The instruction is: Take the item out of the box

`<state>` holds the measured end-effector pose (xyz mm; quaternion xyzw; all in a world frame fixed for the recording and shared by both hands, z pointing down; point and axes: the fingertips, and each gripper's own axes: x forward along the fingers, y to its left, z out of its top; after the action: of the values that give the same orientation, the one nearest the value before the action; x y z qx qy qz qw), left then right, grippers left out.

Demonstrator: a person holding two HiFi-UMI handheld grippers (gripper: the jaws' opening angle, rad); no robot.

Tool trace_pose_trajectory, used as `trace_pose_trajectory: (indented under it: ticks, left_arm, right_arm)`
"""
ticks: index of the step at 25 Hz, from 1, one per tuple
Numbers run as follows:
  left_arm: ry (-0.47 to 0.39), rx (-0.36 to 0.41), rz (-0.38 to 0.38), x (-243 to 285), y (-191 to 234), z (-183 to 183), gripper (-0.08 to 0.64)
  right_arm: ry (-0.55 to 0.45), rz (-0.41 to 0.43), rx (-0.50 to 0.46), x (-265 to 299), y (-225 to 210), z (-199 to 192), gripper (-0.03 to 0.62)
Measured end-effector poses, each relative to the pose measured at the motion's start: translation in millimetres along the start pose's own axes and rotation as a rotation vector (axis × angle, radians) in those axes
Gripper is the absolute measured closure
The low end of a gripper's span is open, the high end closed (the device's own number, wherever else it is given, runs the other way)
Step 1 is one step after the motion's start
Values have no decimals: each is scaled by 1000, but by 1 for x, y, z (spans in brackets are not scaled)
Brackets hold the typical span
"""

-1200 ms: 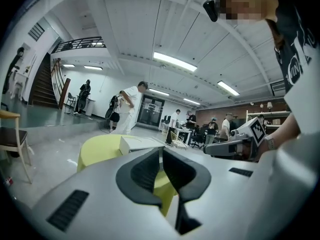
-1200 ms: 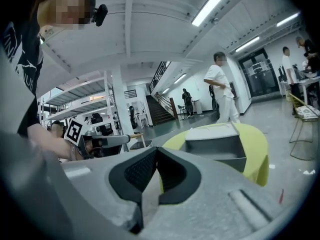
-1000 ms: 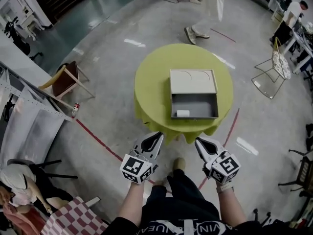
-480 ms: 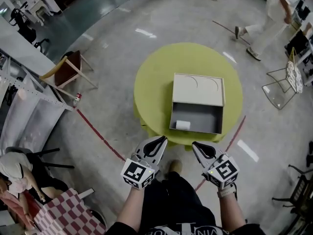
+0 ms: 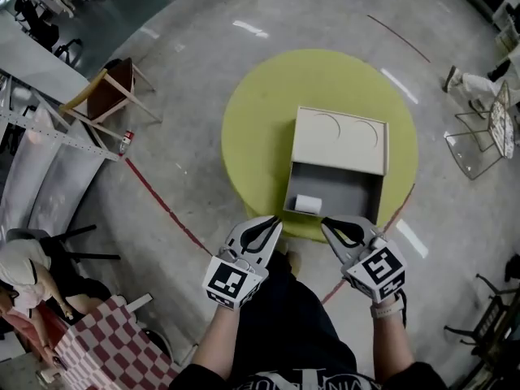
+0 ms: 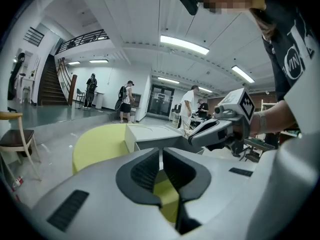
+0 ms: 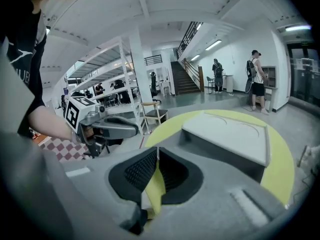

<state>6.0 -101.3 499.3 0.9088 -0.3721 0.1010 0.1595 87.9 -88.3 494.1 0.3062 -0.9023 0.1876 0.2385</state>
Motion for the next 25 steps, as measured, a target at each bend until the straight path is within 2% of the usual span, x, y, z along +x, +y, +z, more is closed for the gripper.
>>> trace_pose_trajectory:
  ticks: [6,17,25]
  left_arm:
    - [30,22,4,21,11,1,534]
    - [40,-6,-2,36,24,-5,534]
    - [43,-32,20,41,40,-8,534]
  right_arm:
    - [122,33,-40,12,-13,-7,569]
    - [289,117,-97,45,-28,-20,523]
    - [385,224,-68,64,-37,-30,452]
